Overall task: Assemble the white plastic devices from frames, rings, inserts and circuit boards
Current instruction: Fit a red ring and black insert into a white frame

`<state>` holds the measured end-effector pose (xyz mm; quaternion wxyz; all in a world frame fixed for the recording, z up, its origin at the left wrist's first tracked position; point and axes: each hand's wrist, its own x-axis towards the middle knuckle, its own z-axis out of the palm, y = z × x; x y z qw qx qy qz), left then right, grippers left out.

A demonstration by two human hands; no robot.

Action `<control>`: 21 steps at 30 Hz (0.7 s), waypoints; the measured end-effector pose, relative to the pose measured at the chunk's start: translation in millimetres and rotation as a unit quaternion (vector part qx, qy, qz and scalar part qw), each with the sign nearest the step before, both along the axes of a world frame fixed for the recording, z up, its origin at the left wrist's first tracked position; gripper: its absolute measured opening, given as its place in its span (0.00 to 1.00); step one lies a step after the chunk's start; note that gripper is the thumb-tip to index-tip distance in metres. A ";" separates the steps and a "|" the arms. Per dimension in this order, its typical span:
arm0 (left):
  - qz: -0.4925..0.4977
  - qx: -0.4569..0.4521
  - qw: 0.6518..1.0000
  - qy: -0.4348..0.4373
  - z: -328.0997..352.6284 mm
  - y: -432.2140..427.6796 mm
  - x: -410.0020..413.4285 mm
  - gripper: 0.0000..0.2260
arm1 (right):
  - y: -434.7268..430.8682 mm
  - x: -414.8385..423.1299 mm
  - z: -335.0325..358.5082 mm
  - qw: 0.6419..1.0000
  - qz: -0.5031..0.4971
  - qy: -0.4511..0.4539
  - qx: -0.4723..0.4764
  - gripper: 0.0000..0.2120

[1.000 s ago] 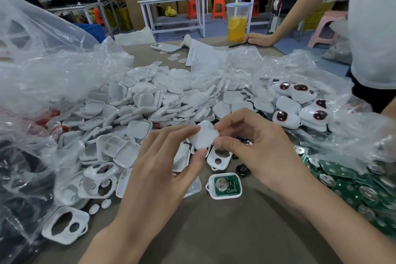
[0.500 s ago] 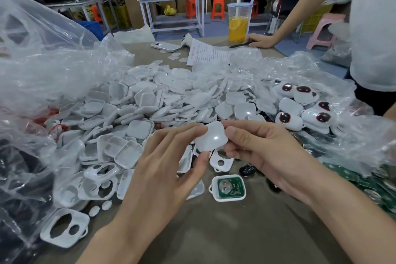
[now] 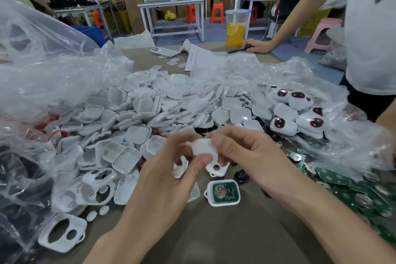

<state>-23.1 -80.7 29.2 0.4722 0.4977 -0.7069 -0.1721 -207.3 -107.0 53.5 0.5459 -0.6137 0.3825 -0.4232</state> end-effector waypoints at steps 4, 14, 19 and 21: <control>-0.058 0.117 0.963 0.237 4.0 -5.0 -3.2 0.08 | -2.0 2.5 -1.9 1.000 -0.022 0.004 -0.012 0.09; -0.039 -0.033 0.998 -0.045 -3.3 -6.9 5.9 0.19 | -8.5 -1.2 -10.7 1.000 -0.024 0.007 -0.018 0.06; -0.069 -0.072 0.986 -0.137 -8.5 -8.9 12.8 0.15 | -8.3 -3.0 -15.0 0.999 -0.023 0.034 -0.016 0.06; -0.075 -0.072 0.984 -0.142 -9.0 -7.8 13.9 0.15 | -7.1 -4.2 -15.7 0.999 -0.017 0.038 -0.016 0.06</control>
